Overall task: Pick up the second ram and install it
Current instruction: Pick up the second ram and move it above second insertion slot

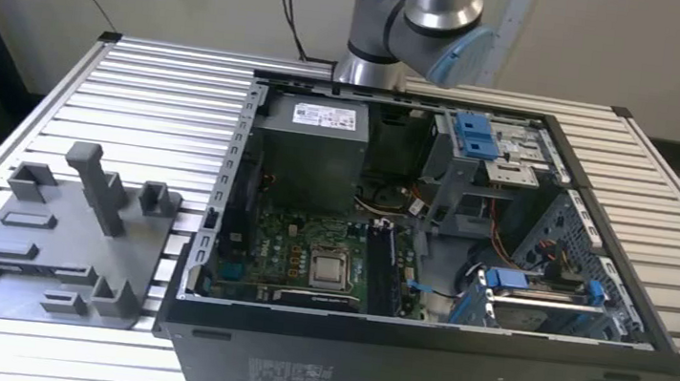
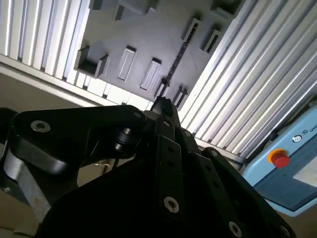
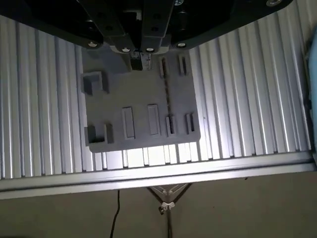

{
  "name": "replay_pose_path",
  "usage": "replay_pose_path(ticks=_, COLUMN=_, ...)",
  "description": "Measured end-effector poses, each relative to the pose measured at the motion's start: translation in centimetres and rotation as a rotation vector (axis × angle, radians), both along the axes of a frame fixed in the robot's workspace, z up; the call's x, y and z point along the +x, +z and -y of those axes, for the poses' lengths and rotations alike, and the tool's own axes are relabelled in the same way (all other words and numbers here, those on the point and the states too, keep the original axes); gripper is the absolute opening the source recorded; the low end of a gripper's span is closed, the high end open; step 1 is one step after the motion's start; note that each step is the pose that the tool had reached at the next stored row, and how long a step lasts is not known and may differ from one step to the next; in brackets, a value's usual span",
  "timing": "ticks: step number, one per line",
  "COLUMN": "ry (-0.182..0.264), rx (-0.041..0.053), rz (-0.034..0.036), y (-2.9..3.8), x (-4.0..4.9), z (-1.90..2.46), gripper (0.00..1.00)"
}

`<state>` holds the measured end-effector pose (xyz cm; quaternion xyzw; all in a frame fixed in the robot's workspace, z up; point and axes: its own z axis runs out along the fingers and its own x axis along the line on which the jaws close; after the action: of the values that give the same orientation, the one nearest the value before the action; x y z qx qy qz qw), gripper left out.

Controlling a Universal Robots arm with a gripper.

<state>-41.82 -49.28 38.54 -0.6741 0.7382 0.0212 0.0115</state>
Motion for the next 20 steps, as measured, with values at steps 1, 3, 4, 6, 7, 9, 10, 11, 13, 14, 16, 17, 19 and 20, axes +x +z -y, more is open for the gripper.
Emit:
replay_pose_path(ticks=1, ry=0.016, rx=0.0000, rz=0.0001, y=-0.02, x=0.00, z=0.00, gripper=0.11)
replay_pose_path(ticks=3, ry=0.049, rx=0.0001, rz=0.0002, y=-0.07, x=0.00, z=0.00, gripper=0.11)
replay_pose_path(ticks=4, ry=0.063, rx=0.0001, rz=0.0001, y=-0.09, x=0.00, z=0.00, gripper=0.11)
replay_pose_path(ticks=6, ry=0.084, rx=-0.0001, rz=-0.0002, y=-0.09, x=0.00, z=0.03, gripper=0.11)
replay_pose_path(ticks=7, ry=0.090, rx=0.0000, rz=0.0000, y=-0.10, x=0.01, z=0.06, gripper=0.11)
replay_pose_path(ticks=9, ry=0.096, rx=0.0001, rz=0.0000, y=-0.13, x=0.04, z=0.14, gripper=0.11)
replay_pose_path(ticks=10, ry=0.097, rx=0.0001, rz=-0.0001, y=-0.14, x=0.09, z=0.19, gripper=0.11)
replay_pose_path(ticks=11, ry=0.098, rx=0.0001, rz=-0.0002, y=-0.15, x=0.15, z=0.27, gripper=0.11)
replay_pose_path(ticks=13, ry=0.099, rx=0.0001, rz=-0.0014, y=-0.18, x=0.25, z=0.52, gripper=0.11)
replay_pose_path(ticks=14, ry=0.099, rx=0.0002, rz=-0.0022, y=-0.21, x=0.30, z=0.66, gripper=0.11)
replay_pose_path(ticks=16, ry=0.101, rx=0.0002, rz=-0.0033, y=-0.24, x=0.35, z=0.86, gripper=0.11)
replay_pose_path(ticks=17, ry=0.102, rx=0.0001, rz=-0.0035, y=-0.23, x=0.35, z=0.89, gripper=0.11)
replay_pose_path(ticks=19, ry=0.102, rx=0.0003, rz=-0.0034, y=-0.24, x=0.35, z=0.89, gripper=0.11)
replay_pose_path(ticks=20, ry=0.102, rx=0.0003, rz=-0.0034, y=-0.24, x=0.35, z=0.90, gripper=0.11)
